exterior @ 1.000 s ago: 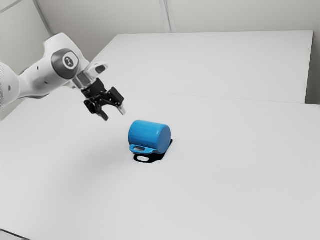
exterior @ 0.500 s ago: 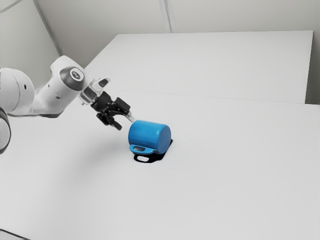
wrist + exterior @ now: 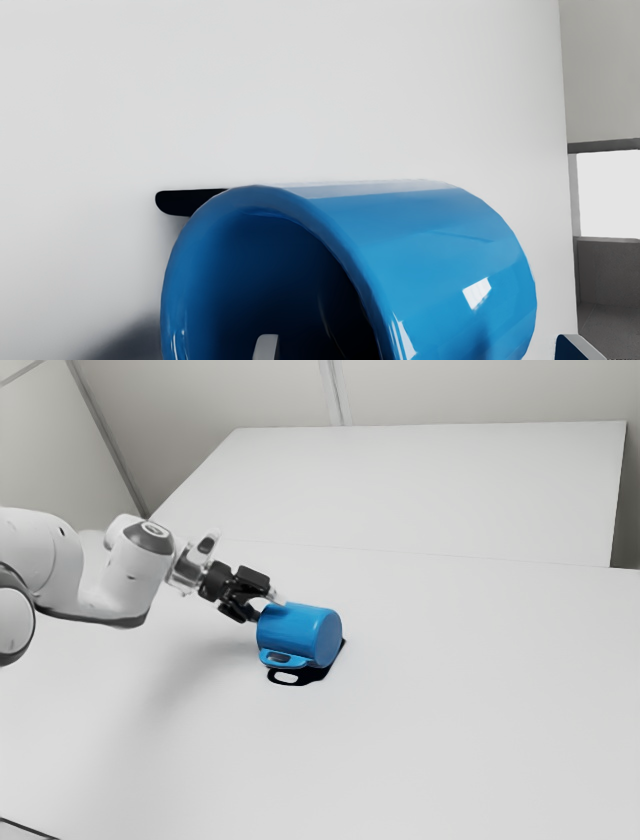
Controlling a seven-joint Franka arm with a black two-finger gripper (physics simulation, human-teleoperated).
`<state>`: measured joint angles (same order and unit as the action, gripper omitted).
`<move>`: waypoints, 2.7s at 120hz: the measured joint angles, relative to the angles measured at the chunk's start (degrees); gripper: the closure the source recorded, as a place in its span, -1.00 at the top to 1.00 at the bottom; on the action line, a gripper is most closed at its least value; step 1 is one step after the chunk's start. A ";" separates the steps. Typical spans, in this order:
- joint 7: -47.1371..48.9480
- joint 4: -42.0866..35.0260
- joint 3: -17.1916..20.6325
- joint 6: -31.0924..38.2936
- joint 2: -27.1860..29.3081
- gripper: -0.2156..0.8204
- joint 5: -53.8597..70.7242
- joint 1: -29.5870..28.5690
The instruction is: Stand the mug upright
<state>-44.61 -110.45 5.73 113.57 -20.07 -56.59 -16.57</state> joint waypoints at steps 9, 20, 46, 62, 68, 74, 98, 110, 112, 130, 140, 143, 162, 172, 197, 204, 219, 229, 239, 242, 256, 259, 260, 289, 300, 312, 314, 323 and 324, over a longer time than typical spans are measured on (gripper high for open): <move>-2.38 0.03 0.39 -0.63 -0.85 0.58 -2.12 -0.33; -4.95 0.04 0.99 -1.73 -1.93 0.58 -4.44 -0.66; -9.66 0.12 2.64 -4.98 -3.56 0.14 -8.57 -1.55; -11.83 0.21 3.18 -5.92 -2.75 -0.41 -9.49 -1.94; -12.50 0.16 3.24 -6.07 -1.92 -0.53 -9.63 -1.97; -13.08 0.07 3.46 -6.10 -0.47 -0.65 -9.65 -1.99; -14.54 -2.75 3.86 -5.19 7.66 -0.85 -8.84 -1.59; -13.27 -3.37 3.83 -4.28 13.25 -0.89 -3.23 -0.66; -12.86 -3.40 3.83 -4.16 14.05 -0.90 -1.84 -0.44; -6.15 -3.74 4.37 -3.85 20.14 -0.93 17.26 1.81; -1.02 -4.96 3.52 -3.88 22.67 -0.93 27.90 4.63; 0.66 -5.64 3.54 -3.85 23.52 -0.93 30.80 5.32; 11.35 -10.92 3.70 -1.99 28.73 -0.93 45.22 11.28; 16.50 -15.08 3.73 1.03 31.39 -0.93 50.26 12.75; 27.12 -22.93 3.75 11.95 33.89 -0.93 57.57 14.15; 29.63 -24.55 3.76 14.83 34.20 -0.93 58.75 14.21; 34.45 -28.09 3.72 19.75 34.33 -0.93 60.08 14.19; 37.23 -29.75 3.69 21.66 34.07 -0.93 60.47 14.13; 39.68 -30.34 3.69 22.91 33.47 -0.93 60.65 14.11; 40.35 -30.38 3.69 23.21 33.11 -0.93 60.69 14.11; 43.18 -30.37 3.69 24.25 31.25 -0.93 60.86 14.10; 43.72 -30.34 3.69 24.41 30.82 -0.93 60.89 14.10; 43.89 -30.33 3.69 24.46 30.66 -0.93 60.89 14.10; 47.64 -29.95 3.76 25.67 27.14 -0.72 60.93 14.19; 47.92 -29.93 3.77 26.13 27.23 -0.39 60.16 14.41; 48.15 -29.81 3.83 26.44 27.99 -0.07 59.62 15.06; 48.17 -29.75 3.84 26.45 28.14 -0.02 59.53 15.13; 48.27 -29.30 3.85 26.41 28.87 0.16 59.24 15.34; 48.28 -29.17 3.85 26.39 28.94 0.18 59.21 15.38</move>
<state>3.67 -139.63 9.58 139.97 8.87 2.62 -1.19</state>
